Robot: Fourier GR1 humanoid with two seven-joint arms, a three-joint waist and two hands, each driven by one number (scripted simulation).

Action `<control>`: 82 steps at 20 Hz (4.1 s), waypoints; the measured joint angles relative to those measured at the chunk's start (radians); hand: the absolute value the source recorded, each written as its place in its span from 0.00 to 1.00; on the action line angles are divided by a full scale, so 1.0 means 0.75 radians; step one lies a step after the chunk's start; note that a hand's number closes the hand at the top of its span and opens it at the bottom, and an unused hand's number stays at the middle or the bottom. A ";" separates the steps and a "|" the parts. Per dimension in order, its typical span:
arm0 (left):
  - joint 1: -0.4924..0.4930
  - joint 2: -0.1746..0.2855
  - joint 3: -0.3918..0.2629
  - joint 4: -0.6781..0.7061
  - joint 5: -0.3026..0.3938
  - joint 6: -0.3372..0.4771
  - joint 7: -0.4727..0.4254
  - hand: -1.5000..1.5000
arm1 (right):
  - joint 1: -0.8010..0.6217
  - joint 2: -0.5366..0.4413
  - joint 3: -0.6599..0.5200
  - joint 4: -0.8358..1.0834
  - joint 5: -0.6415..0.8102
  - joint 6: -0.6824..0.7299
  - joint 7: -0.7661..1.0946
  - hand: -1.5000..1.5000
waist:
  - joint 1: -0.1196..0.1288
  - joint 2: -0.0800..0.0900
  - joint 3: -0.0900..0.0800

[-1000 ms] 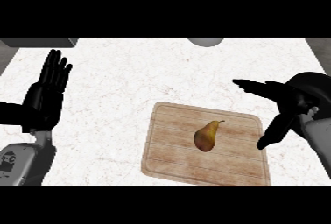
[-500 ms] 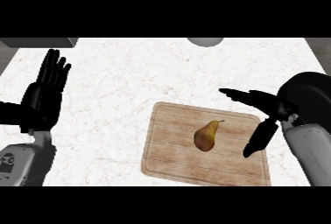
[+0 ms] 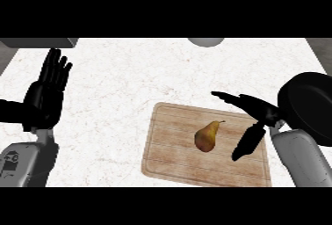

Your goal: Pick the pear from the cutting board and place it in the pot

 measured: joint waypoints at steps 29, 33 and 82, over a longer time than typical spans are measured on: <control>0.049 -0.071 0.063 -0.073 -0.074 -0.073 0.041 0.50 | 0.004 0.278 0.138 0.260 0.466 -0.254 -0.411 1.00 | -0.003 -0.009 -0.007; 0.023 -0.081 0.081 -0.023 -0.074 -0.093 0.014 0.50 | 0.022 0.315 0.150 0.230 0.514 -0.277 -0.405 1.00 | -0.003 -0.005 -0.004; 0.027 -0.078 0.112 -0.058 -0.083 -0.106 0.051 0.50 | 0.280 -0.139 -0.907 -0.802 0.750 -0.471 -0.338 1.00 | -0.010 0.001 0.003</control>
